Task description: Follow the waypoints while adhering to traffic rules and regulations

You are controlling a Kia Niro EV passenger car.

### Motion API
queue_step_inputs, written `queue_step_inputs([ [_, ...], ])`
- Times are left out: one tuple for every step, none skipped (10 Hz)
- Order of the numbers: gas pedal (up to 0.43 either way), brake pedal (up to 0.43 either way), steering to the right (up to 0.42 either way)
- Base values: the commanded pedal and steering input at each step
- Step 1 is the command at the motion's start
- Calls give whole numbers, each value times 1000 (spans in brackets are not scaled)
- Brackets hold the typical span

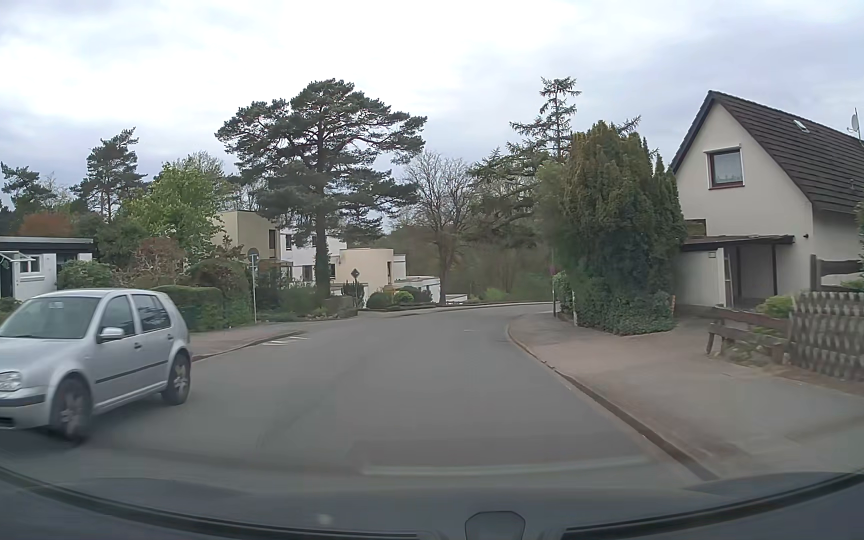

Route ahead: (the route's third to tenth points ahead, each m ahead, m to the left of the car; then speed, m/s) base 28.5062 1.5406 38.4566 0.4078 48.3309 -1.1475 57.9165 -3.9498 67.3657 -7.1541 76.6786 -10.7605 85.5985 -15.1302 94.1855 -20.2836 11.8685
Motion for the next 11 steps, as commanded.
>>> queue_step_inputs([
  [0, 0, 0],
  [0, 0, 0],
  [0, 0, 0],
  [0, 0, 0],
  [0, 0, 4],
  [0, 0, 10],
  [0, 0, 11],
  [0, 0, 11],
  [0, 0, 11],
  [28, 0, 13],
  [28, 0, 15],
])
